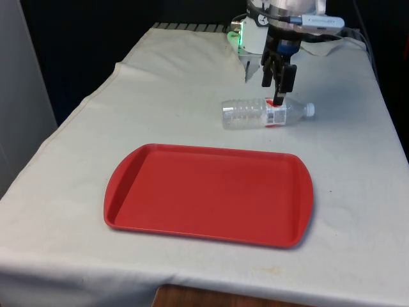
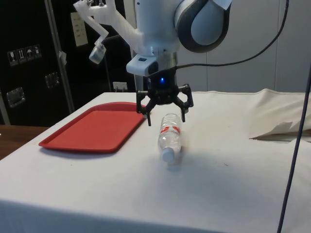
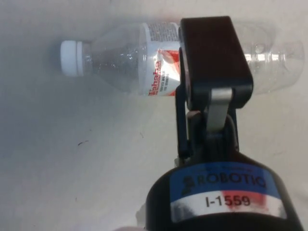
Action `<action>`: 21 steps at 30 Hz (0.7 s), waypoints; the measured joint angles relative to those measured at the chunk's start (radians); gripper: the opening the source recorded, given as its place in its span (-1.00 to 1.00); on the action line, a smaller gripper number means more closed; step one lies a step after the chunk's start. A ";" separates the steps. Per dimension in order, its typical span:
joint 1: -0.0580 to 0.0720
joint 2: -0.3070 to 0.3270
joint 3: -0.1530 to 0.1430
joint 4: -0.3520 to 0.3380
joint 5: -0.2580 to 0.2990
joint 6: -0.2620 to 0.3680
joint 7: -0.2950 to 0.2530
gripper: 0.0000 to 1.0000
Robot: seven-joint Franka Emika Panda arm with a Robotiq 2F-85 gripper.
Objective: Place the bottle upright on the tray.
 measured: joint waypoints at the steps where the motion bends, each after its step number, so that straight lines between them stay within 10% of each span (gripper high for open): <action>1: 0.000 0.000 0.000 0.000 0.000 0.000 0.000 1.00; 21: 0.003 0.000 -0.001 -0.001 -0.102 0.001 0.088 1.00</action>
